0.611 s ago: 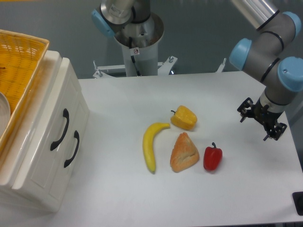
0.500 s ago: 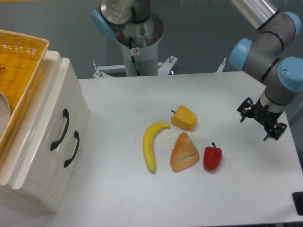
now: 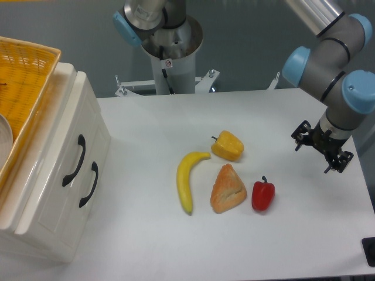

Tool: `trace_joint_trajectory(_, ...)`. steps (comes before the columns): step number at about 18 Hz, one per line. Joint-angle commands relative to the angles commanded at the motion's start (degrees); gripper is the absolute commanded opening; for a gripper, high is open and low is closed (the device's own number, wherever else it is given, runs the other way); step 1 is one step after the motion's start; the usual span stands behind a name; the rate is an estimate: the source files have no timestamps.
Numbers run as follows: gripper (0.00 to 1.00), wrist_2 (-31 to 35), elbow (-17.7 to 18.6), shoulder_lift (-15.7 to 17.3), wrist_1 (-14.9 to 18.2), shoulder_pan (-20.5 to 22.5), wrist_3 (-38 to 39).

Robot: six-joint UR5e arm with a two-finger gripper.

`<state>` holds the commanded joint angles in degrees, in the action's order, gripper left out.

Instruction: Slide open the top white drawer

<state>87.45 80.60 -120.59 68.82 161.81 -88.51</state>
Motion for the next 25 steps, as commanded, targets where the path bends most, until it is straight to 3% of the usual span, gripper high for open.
trace_joint_trajectory(5,1.00,3.3,0.0,0.3,0.1,-2.0,2.1)
trace_joint_trajectory(11,1.00,3.0,0.9,1.2,0.0,-2.9,5.0)
trace_joint_trajectory(15,1.00,3.1,2.5,3.1,0.3,-4.7,14.2)
trace_joint_trajectory(20,1.00,2.6,2.5,7.5,8.1,-5.3,17.7)
trace_joint_trajectory(25,1.00,-3.4,2.3,11.9,14.1,-6.6,23.6)
